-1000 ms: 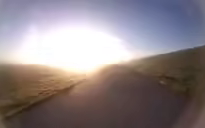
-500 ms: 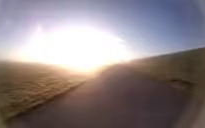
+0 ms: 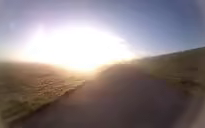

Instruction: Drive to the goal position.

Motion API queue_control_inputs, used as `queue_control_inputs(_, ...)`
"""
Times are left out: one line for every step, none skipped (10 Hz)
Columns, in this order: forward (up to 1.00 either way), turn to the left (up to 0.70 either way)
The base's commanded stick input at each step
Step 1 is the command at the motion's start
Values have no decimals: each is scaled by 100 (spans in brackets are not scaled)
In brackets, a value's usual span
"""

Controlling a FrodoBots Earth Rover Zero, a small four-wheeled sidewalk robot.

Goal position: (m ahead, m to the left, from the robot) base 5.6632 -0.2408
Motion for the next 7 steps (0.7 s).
queue_control_inputs(100,0)
queue_control_inputs(100,0)
queue_control_inputs(100,0)
queue_control_inputs(100,0)
queue_control_inputs(100,0)
queue_control_inputs(100,0)
queue_control_inputs(100,0)
